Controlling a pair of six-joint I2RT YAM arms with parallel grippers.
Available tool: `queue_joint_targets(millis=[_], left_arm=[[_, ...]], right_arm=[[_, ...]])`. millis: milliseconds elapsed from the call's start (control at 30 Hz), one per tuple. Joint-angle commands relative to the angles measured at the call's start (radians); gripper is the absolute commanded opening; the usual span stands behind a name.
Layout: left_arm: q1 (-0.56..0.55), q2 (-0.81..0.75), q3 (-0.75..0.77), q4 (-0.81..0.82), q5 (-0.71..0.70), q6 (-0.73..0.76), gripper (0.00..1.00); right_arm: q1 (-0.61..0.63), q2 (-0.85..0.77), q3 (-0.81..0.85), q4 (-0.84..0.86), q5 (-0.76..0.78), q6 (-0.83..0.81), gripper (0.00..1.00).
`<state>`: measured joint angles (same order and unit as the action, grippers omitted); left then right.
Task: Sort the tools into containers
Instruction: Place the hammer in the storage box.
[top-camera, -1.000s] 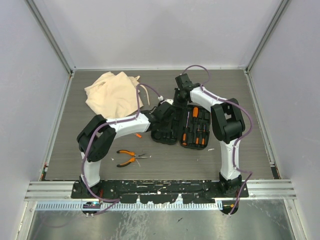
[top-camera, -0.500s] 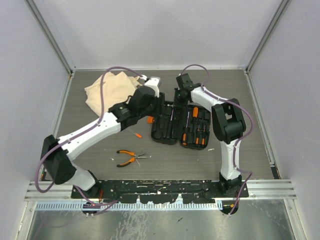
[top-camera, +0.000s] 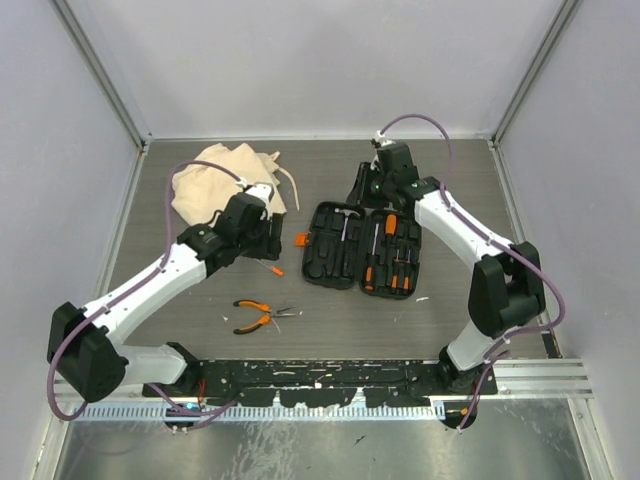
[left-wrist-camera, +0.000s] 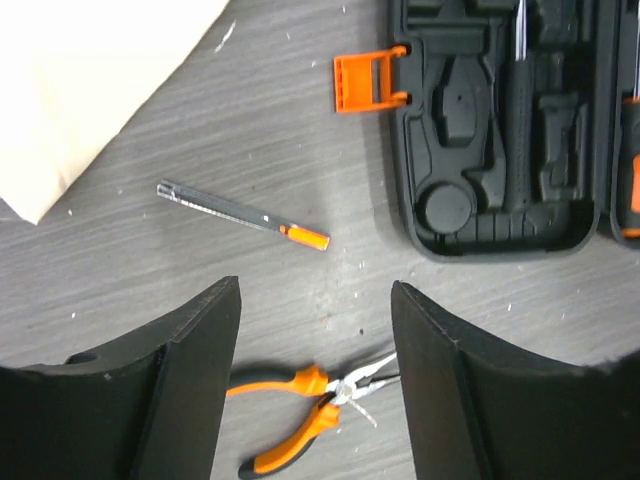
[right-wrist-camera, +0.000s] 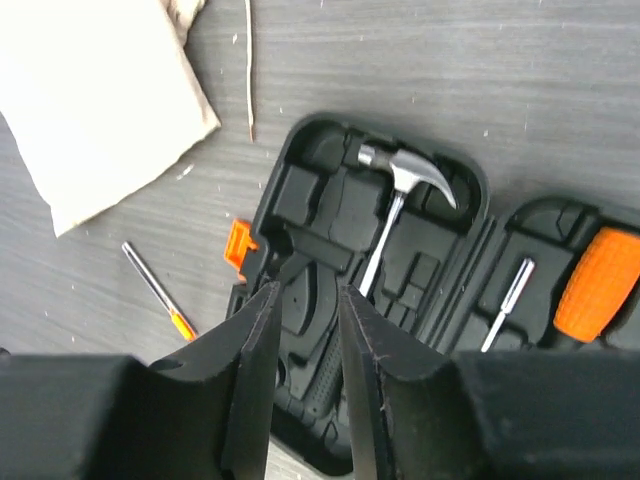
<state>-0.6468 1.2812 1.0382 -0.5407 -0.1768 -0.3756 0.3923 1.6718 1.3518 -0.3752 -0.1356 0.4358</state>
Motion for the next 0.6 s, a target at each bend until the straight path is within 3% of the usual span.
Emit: queue_joint_targets(millis=[0, 167, 333, 567], left_arm=[[0.005, -0.057, -0.01, -0.082, 0.061, 0.062, 0.65], [0.005, -0.04, -0.005, -0.158, 0.226, 0.131, 0.72], [0.001, 0.022, -0.018, -0.191, 0.261, 0.194, 0.79], [-0.044, -0.141, -0.2, 0.066, 0.292, 0.36, 0.81]], right_arm=[[0.001, -0.088, -0.14, 0.072, -0.04, -0.015, 0.38], [0.001, -0.209, -0.294, 0.123, -0.013, 0.007, 0.48], [0.001, -0.259, -0.355, 0.126, -0.001, 0.018, 0.5], [0.0, -0.306, -0.404, 0.134, 0.008, 0.026, 0.5]])
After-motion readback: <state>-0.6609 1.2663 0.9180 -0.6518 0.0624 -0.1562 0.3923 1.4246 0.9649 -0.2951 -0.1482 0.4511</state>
